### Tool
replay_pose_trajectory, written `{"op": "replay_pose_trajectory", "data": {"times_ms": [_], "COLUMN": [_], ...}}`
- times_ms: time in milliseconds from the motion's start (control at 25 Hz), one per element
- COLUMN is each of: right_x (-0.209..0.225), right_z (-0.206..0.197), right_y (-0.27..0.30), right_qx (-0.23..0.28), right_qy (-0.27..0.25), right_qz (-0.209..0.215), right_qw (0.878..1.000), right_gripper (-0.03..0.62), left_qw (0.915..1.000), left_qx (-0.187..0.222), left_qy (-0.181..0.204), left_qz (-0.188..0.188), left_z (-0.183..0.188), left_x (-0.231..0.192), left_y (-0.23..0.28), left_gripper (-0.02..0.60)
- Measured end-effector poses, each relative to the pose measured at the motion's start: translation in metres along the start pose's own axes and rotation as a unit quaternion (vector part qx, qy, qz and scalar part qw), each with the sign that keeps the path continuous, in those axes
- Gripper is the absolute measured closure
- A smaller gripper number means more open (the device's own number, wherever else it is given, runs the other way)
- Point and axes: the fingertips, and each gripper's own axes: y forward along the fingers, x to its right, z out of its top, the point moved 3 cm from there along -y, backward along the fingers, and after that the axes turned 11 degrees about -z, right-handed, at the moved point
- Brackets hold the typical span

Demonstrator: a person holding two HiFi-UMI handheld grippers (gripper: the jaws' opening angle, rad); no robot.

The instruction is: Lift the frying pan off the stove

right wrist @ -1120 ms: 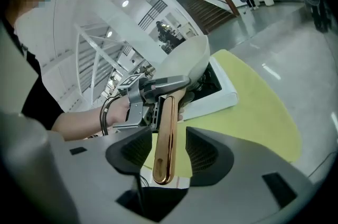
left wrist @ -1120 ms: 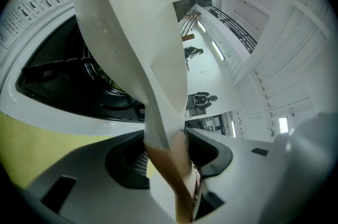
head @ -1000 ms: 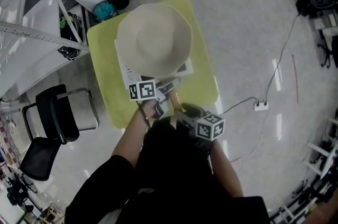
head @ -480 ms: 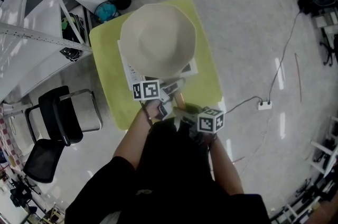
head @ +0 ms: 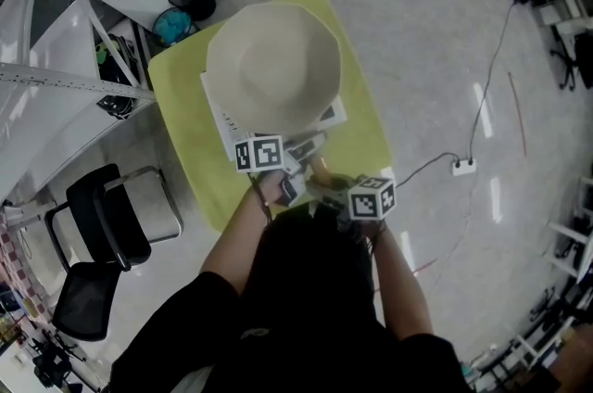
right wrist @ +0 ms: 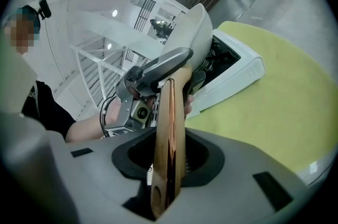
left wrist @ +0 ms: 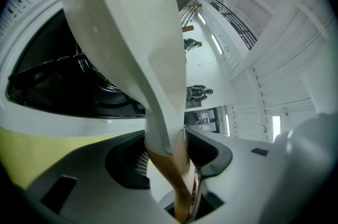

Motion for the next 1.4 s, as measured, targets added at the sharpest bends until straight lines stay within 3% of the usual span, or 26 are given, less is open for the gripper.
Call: {"op": "replay_pose_trajectory", "data": {"times_ms": [360, 880, 1120, 1400], "right_x": [-0.006, -0.015, -0.014, -0.022], "right_z": [-0.003, -0.004, -0.009, -0.009], "right_y": [0.010, 0.010, 0.013, 0.012], "right_qx": [-0.034, -0.050, -0.057, -0.051], "right_qy": [-0.004, -0.025, -0.048, -0.055], "right_qz": [0.006, -0.002, -0.027, -0.021], "right_qw": [0.999, 0.998, 0.997, 0.997], "right_gripper": [0.523, 0.523, 0.516, 0.511], "left_qw": [0.9999, 0.9998, 0.9998, 0.9995], "left_qx": [-0.007, 0.005, 0.004, 0.012], "left_qy": [0.007, 0.016, 0.018, 0.030], "left_qz": [-0.002, -0.009, -0.001, -0.006], "left_z": [0.001, 0.001, 0.001, -0.002], "left_x": [0.000, 0.004, 0.006, 0.010], "left_y": [0.000, -0.002, -0.006, -0.007], "left_gripper": [0.344, 0.344, 0.344, 0.344]}}
